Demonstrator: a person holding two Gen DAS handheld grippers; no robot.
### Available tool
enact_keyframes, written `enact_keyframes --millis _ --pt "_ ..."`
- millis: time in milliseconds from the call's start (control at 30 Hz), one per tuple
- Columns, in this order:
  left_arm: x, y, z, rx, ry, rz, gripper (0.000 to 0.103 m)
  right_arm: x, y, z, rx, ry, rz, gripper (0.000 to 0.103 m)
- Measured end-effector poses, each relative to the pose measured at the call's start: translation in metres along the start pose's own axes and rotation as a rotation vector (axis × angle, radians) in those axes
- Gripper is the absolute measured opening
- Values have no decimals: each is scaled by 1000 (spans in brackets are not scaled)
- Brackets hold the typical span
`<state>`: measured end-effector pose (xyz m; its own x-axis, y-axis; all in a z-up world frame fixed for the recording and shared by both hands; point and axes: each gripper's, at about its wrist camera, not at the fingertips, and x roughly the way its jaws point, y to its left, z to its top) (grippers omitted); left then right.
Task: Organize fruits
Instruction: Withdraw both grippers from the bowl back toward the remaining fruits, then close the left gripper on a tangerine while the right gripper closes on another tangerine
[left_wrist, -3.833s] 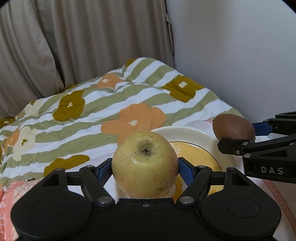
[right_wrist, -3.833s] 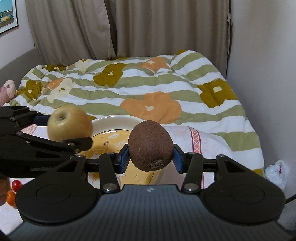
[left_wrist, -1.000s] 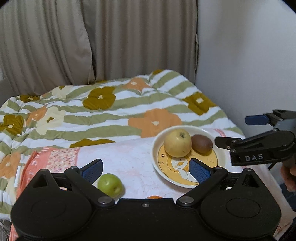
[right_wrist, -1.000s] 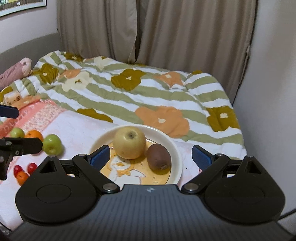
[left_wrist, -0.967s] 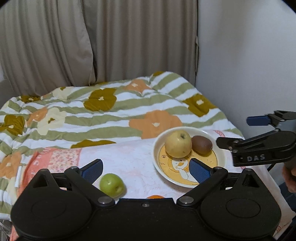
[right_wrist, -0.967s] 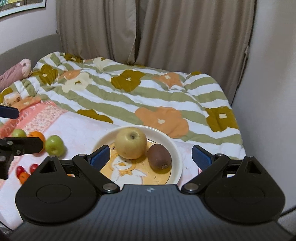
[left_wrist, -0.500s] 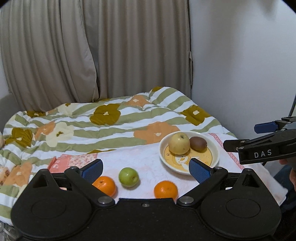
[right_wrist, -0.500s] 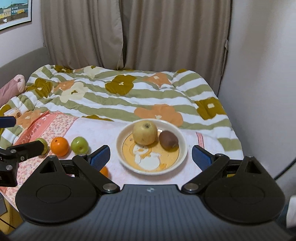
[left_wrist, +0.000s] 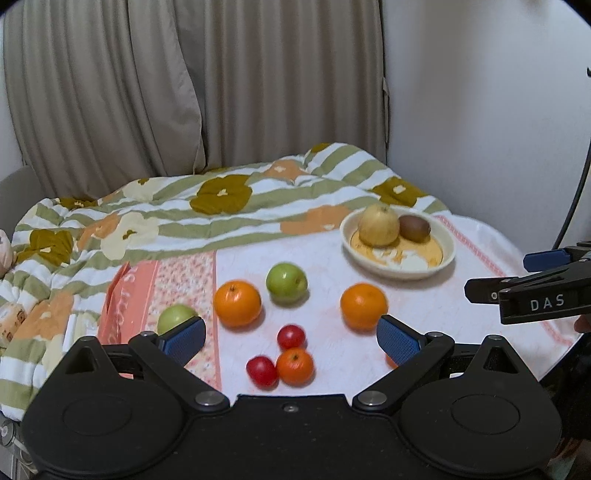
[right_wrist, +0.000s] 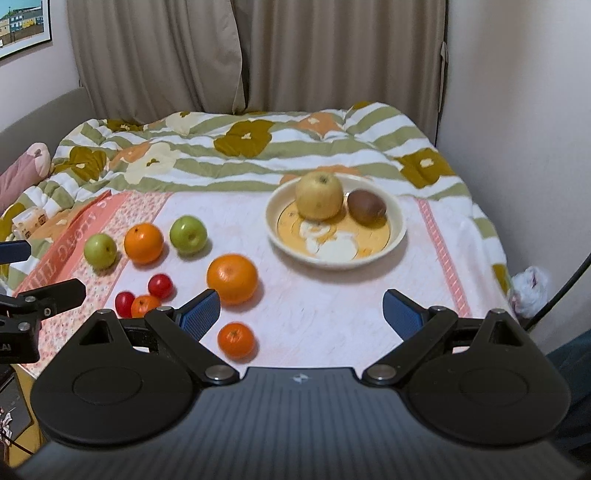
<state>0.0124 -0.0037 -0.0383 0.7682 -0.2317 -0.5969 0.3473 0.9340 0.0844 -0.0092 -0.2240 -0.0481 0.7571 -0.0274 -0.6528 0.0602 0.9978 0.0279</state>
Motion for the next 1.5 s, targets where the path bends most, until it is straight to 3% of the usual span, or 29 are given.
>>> enact_keyframes --millis 200,433,700,833,1100,1333,1500 --pt "24 8 -23 66 23 -24 96 22 15 -21 12 20 -5 103" --pt "55 5 -31 212 41 -75 91 47 29 -39 41 50 2 103" --pt "94 -2 -34 324 103 -131 70 67 39 -49 45 78 -7 103" --pt "105 -3 -34 340 123 -141 61 77 46 -52 16 105 -6 103" --pt "119 -5 -33 368 157 -144 58 87 57 -48 -3 119 11 103" --pt "122 -17 -38 508 170 -127 44 92 61 -46 -5 125 10 103" --pt "122 -19 -42 542 174 -123 44 94 60 -46 -6 126 3 103"
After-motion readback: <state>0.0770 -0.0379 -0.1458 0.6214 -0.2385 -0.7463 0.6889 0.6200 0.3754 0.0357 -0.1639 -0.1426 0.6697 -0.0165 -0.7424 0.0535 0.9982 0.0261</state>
